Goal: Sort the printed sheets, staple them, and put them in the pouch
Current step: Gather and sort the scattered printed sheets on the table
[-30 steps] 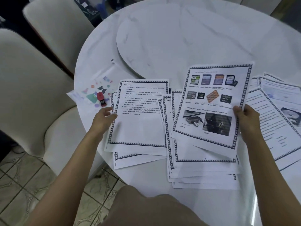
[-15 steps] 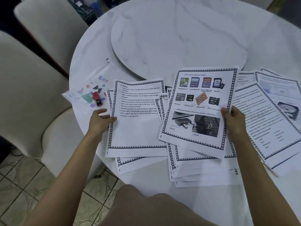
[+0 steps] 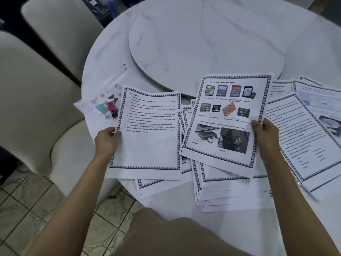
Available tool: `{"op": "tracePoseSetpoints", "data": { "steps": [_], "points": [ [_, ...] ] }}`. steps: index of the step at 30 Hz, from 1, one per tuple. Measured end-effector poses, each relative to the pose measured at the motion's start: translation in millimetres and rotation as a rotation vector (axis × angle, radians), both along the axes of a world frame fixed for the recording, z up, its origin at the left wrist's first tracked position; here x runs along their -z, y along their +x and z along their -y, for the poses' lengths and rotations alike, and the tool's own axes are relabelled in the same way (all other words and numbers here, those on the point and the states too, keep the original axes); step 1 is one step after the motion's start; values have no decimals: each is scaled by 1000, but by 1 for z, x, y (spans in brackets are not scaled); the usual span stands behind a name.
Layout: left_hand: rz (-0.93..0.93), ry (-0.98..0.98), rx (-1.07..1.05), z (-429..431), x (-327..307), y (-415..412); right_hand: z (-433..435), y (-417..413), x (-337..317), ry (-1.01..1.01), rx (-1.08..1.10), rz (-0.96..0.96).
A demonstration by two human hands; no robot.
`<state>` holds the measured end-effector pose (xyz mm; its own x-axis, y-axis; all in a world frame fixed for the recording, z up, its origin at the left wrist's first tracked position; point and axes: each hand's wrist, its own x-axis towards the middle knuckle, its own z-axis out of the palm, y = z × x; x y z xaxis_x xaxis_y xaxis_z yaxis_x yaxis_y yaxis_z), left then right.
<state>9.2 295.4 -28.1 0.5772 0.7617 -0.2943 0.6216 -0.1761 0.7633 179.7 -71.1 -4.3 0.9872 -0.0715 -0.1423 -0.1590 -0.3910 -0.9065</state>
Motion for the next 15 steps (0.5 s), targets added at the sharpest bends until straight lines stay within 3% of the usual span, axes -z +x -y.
{"op": "tracePoseSetpoints", "data": {
  "steps": [7,15],
  "points": [
    [74,160,-94,-32,-5,-31,-2,1,-6,-12,-47,47],
    [187,108,-262,-51,-5,-58,-34,5,-39,197,-106,6]
  ]
}}
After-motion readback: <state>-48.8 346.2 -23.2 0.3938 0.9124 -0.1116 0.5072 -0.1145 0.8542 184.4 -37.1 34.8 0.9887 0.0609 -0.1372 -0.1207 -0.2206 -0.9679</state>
